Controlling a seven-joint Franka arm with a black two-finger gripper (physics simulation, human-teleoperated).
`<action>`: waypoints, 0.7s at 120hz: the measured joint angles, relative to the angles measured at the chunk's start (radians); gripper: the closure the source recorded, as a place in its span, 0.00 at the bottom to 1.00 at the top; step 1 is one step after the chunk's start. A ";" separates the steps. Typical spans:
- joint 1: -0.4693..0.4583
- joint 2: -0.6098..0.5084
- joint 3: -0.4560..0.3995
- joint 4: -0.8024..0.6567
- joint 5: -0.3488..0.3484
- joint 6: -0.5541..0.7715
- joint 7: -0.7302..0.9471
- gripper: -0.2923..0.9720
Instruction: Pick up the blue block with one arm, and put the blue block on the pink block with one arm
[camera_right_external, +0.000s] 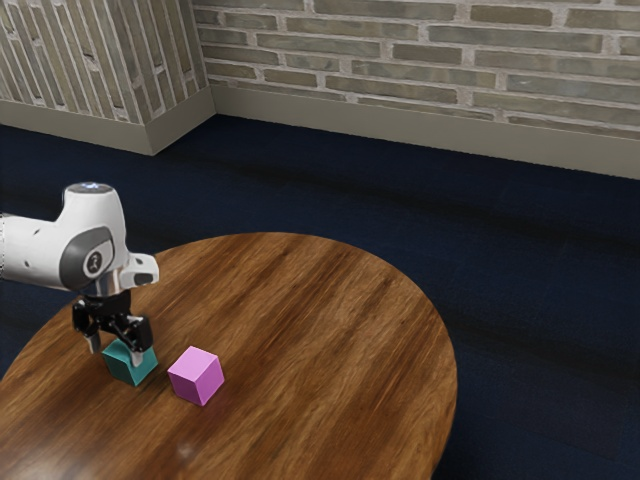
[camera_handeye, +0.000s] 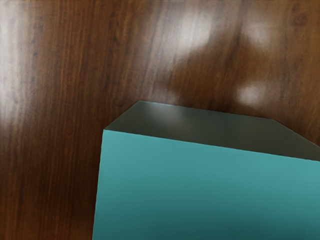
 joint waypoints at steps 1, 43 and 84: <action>-0.001 0.004 0.000 0.002 0.000 0.001 0.000 0.23; -0.021 0.081 -0.008 0.033 -0.056 0.032 0.017 0.35; -0.052 0.008 -0.002 0.059 -0.085 0.013 0.039 0.47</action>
